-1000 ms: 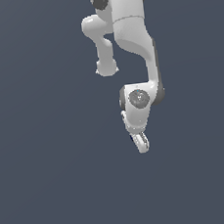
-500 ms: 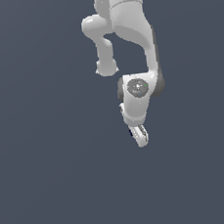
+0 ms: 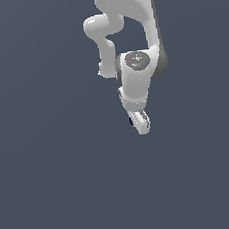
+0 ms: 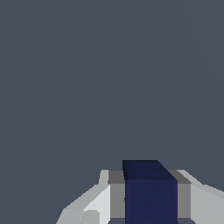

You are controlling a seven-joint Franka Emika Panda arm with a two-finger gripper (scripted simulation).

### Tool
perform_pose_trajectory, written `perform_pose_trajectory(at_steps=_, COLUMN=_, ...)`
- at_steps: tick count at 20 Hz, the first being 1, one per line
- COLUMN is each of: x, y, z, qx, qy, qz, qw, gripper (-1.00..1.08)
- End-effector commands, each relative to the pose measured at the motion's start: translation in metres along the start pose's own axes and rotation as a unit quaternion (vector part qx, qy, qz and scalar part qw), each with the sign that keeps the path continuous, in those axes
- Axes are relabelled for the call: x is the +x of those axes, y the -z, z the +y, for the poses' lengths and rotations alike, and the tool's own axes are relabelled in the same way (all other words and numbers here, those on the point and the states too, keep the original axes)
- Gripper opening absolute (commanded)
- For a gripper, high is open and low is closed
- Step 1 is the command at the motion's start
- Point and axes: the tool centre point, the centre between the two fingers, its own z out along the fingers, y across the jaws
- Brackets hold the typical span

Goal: Pick up the object and move it to a goal position.

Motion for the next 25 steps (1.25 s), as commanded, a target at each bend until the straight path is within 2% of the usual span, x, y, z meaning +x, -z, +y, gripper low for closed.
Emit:
perform_pose_trajectory(at_steps=1, x=0.001, y=0.024, z=0.008, qx=0.000, qy=0.000, qz=0.000, qw=1.0000, gripper=-1.00)
perform_pose_trajectory(at_steps=13, x=0.006, y=0.102, z=0.032, qx=0.000, qy=0.000, qz=0.001, qw=1.0000, gripper=-1.00)
perform_pose_trajectory(at_steps=18, x=0.006, y=0.114, z=0.035, qx=0.000, qy=0.000, qz=0.001, qw=1.0000, gripper=-1.00)
perform_pose_trajectory(at_steps=25, x=0.006, y=0.112, z=0.033, qx=0.000, qy=0.000, qz=0.001, qw=1.0000, gripper=-1.00)
